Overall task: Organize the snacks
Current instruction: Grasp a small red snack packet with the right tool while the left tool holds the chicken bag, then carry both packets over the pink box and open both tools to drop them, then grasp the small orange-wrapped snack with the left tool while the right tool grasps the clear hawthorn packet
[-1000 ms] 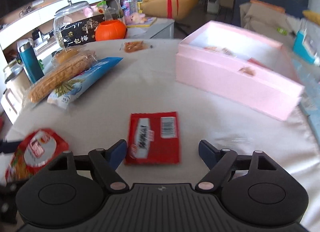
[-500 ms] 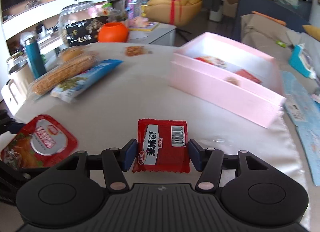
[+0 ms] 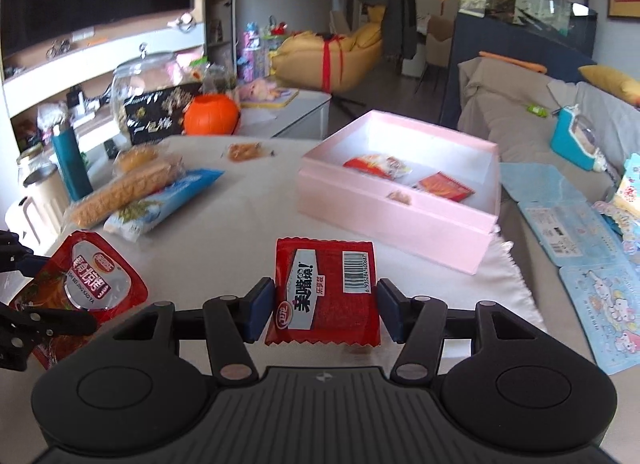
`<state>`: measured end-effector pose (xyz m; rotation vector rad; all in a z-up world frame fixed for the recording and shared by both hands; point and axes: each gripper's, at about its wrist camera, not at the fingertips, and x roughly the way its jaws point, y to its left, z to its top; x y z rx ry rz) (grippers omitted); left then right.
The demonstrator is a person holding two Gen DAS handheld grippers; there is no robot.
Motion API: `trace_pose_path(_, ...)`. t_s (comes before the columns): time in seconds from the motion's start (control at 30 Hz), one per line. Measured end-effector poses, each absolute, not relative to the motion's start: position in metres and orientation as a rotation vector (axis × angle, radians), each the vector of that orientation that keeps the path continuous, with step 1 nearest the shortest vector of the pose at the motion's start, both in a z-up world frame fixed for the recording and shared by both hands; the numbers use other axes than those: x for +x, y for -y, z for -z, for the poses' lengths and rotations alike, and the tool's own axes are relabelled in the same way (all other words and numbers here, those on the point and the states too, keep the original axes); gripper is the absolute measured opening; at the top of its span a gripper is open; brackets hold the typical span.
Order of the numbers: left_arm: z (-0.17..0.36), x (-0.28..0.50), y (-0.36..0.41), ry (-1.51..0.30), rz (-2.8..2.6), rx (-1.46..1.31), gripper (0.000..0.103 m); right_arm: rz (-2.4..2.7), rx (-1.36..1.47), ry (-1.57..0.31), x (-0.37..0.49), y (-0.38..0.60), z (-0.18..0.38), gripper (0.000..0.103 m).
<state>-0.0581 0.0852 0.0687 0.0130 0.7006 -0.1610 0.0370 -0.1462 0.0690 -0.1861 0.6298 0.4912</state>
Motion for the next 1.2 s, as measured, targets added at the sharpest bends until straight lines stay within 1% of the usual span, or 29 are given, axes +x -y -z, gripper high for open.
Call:
trace_pose_path(0.2,-0.092,-0.03,-0.078,-0.616,0.236,-0.048,0.063,-0.439,-0.135,-0.597,0.041,0.173,-0.083,0.056)
trace_pose_path(0.4,-0.135,0.041,-0.068,-0.493,0.358,-0.126,0.064,-0.399,-0.073,-0.541,0.057,0.197,-0.107,0.056)
trace_pose_path(0.43,-0.142,0.056,-0.065,-0.473,0.374,-0.135,0.065,-0.396,-0.064,-0.525,0.063,0.199,-0.113,0.056)
trace_pose_path(0.5,-0.152,0.096,-0.06,-0.446,0.415,-0.164,0.074,-0.377,-0.059,-0.493,0.079,0.198,-0.126,0.056)
trace_pose_path(0.53,-0.154,0.12,-0.058,-0.454,0.433,-0.19,0.077,-0.368,-0.064,-0.479,0.088,0.195,-0.132,0.058)
trace_pose_path(0.57,-0.153,0.147,-0.056,-0.487,0.444,-0.219,0.08,-0.367,-0.07,-0.461,0.099,0.191,-0.136,0.06)
trace_pose_path(0.6,-0.15,0.171,-0.054,-0.535,0.449,-0.24,0.079,-0.376,-0.075,-0.445,0.11,0.186,-0.14,0.062)
trace_pose_path(0.63,-0.146,0.194,-0.053,-0.588,0.455,-0.257,0.077,-0.385,-0.08,-0.444,0.122,0.181,-0.141,0.071)
trace_pose_path(0.67,-0.14,0.213,-0.055,-0.638,0.462,-0.283,0.073,-0.38,-0.093,-0.46,0.136,0.175,-0.14,0.075)
trace_pose_path(0.73,-0.129,0.233,-0.068,-0.702,0.471,-0.344,0.072,-0.344,-0.114,-0.481,0.153,0.166,-0.133,0.075)
trace_pose_path(0.83,-0.123,0.236,-0.096,-0.684,0.458,-0.328,0.072,-0.367,-0.112,-0.526,0.154,0.167,-0.118,0.075)
trace_pose_path(1.0,-0.101,0.244,-0.15,-0.689,0.192,-0.166,0.072,-0.389,-0.158,-0.604,0.137,0.172,-0.084,0.075)
trace_pose_path(1.2,-0.052,0.26,-0.193,-0.802,-0.006,-0.177,0.072,-0.477,-0.136,-0.724,0.101,0.167,-0.045,0.075)
